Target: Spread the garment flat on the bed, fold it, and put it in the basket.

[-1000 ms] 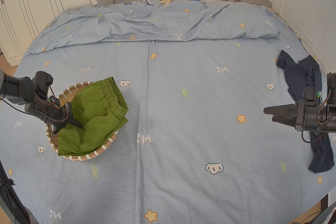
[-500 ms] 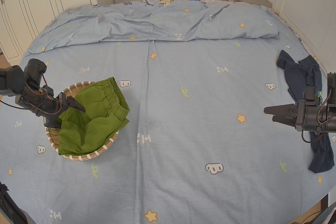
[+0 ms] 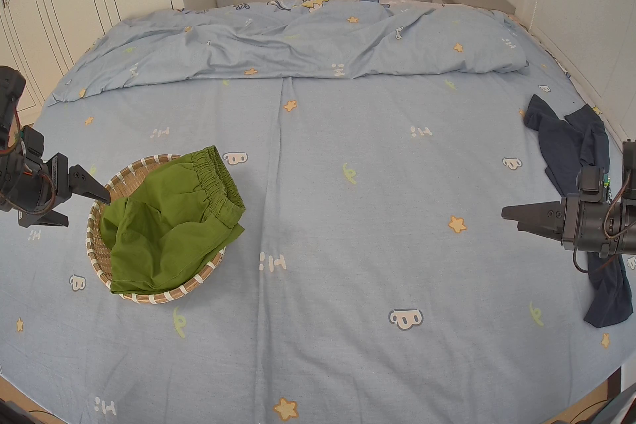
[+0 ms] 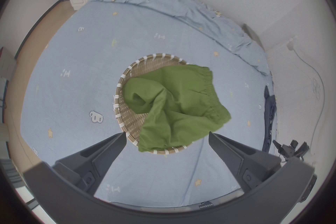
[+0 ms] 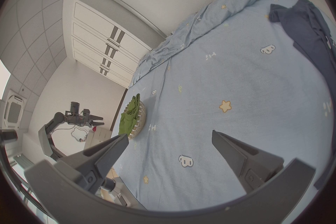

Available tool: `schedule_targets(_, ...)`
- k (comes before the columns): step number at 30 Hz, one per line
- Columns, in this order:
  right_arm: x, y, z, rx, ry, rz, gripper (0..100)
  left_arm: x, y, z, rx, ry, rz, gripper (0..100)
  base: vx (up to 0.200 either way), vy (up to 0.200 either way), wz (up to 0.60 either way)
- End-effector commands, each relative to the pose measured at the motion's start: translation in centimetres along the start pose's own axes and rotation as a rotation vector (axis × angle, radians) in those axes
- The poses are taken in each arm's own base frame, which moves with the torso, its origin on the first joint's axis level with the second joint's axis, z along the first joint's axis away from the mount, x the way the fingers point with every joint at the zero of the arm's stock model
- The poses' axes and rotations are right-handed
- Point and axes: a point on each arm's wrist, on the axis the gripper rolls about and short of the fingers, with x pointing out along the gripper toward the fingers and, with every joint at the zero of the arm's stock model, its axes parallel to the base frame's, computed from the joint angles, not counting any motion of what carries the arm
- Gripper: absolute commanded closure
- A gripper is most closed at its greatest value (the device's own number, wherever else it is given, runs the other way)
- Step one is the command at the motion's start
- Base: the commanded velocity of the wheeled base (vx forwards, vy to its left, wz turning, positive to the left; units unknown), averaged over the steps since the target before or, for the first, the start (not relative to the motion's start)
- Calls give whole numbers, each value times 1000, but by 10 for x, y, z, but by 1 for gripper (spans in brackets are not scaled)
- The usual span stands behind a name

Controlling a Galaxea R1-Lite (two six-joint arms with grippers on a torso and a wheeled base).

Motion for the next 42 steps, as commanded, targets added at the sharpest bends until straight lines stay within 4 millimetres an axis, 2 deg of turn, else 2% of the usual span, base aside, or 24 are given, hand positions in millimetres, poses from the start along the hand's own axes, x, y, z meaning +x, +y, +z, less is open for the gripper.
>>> schedule_targets(1,-23,14,-22,-101,-22,15,0,-45,-16,-42,86,-77,-74,0,0,0,0)
schedule_targets(2,-32,17,-33,-146,-28,17,0,-52,-16,-57,99,-89,-93,0,0,0,0)
schedule_targets(4,-41,19,-45,-189,-34,15,0,-60,-15,-70,99,-122,-114,0,0,0,0)
schedule_targets(8,-73,24,-94,-268,-79,1,0,-85,1,-123,43,-253,-143,0,0,0,0)
schedule_targets(9,-74,24,-96,-270,-82,0,0,-85,2,-125,41,-258,-143,0,0,0,0)
schedule_targets(10,-89,27,-116,-287,-128,2,0,-94,11,-152,38,-323,-129,0,0,0,0)
schedule_targets(11,-91,28,-118,-290,-135,4,0,-95,13,-156,38,-330,-126,0,0,0,0)
schedule_targets(12,-101,30,-136,-299,-178,6,0,-99,23,-183,35,-387,-101,0,0,0,0)
schedule_targets(14,-110,33,-153,-291,-218,15,0,-102,33,-210,33,-442,-90,0,0,0,0)
schedule_targets(15,-112,33,-157,-289,-226,18,0,-102,36,-216,34,-452,-92,0,0,0,0)
schedule_targets(16,-119,36,-169,-278,-254,33,0,-99,44,-237,36,-482,-102,0,0,0,0)
schedule_targets(18,-121,37,-171,-278,-257,36,0,-99,45,-240,36,-487,-103,0,0,0,0)
schedule_targets(19,-129,39,-188,-264,-261,47,0,-88,56,-264,42,-512,-117,0,0,0,0)
schedule_targets(22,-135,38,-201,-264,-251,55,0,-73,65,-282,38,-516,-111,0,0,0,0)
schedule_targets(23,-136,37,-208,-262,-247,59,0,-63,71,-294,31,-515,-111,0,0,0,0)
schedule_targets(27,-138,34,-220,-271,-261,61,0,-43,82,-312,21,-568,-132,0,0,0,0)
schedule_targets(31,-139,33,-227,-289,-302,55,0,-39,84,-313,15,-680,-104,0,0,0,0)
schedule_targets(34,-140,35,-231,-311,-364,27,0,-23,90,-307,50,-825,123,0,0,0,0)
schedule_targets(35,-140,35,-231,-311,-364,27,0,-23,90,-307,50,-825,123,0,0,0,0)
schedule_targets(36,-140,33,-231,-316,-396,-28,0,-15,92,-303,140,-916,229,0,0,0,0)
schedule_targets(39,-142,30,-229,-284,-491,-217,0,-12,91,-299,279,-1011,286,0,0,0,0)
schedule_targets(42,-143,27,-228,-260,-537,-315,0,-10,92,-301,302,-976,286,0,0,0,0)
